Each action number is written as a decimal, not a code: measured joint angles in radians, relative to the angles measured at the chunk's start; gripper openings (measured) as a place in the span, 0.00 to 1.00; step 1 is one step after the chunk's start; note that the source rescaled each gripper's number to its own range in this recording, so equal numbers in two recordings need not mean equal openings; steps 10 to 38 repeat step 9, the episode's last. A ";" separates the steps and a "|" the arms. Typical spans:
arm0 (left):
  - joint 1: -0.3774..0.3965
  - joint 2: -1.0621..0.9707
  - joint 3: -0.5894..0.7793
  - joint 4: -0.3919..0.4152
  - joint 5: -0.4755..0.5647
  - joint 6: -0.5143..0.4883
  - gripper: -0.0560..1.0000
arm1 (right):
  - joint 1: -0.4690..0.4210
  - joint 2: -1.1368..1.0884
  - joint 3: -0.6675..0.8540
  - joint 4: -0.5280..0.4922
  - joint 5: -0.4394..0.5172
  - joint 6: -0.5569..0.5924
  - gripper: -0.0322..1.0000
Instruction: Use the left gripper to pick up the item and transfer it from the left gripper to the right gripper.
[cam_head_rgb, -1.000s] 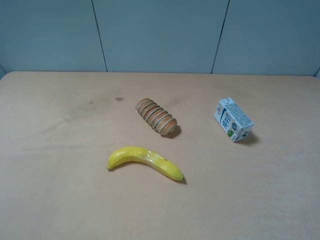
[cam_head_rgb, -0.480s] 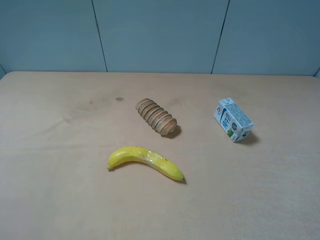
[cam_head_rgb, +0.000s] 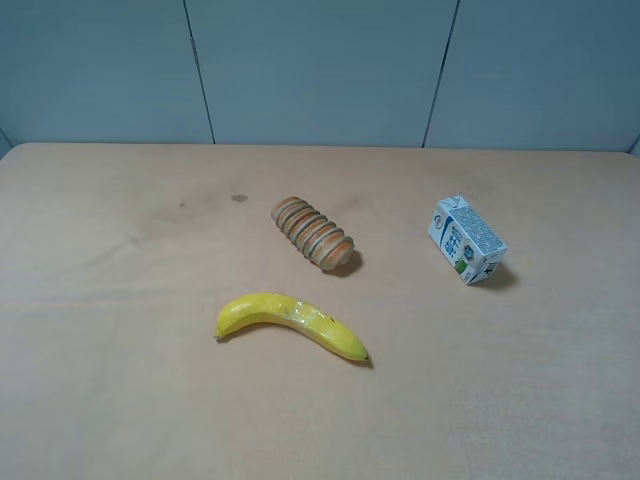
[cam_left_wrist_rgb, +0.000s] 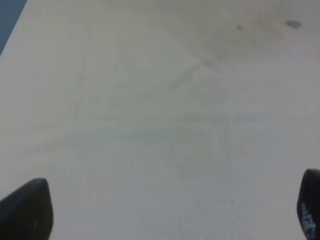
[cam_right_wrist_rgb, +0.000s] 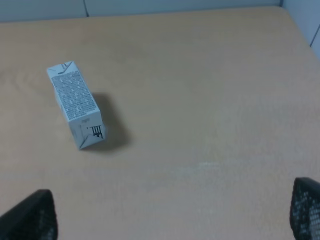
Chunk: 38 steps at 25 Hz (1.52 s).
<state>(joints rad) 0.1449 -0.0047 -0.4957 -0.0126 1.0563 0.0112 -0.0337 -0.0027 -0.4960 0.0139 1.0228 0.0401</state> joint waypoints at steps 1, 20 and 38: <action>0.000 0.000 0.000 0.000 0.000 0.000 0.97 | 0.000 0.000 0.000 0.000 0.000 0.000 1.00; 0.000 0.000 0.000 0.000 0.000 0.000 0.97 | 0.000 0.000 0.000 0.000 0.000 0.000 1.00; 0.000 0.000 0.000 0.000 0.000 0.000 0.97 | 0.000 0.000 0.000 0.000 0.000 0.000 1.00</action>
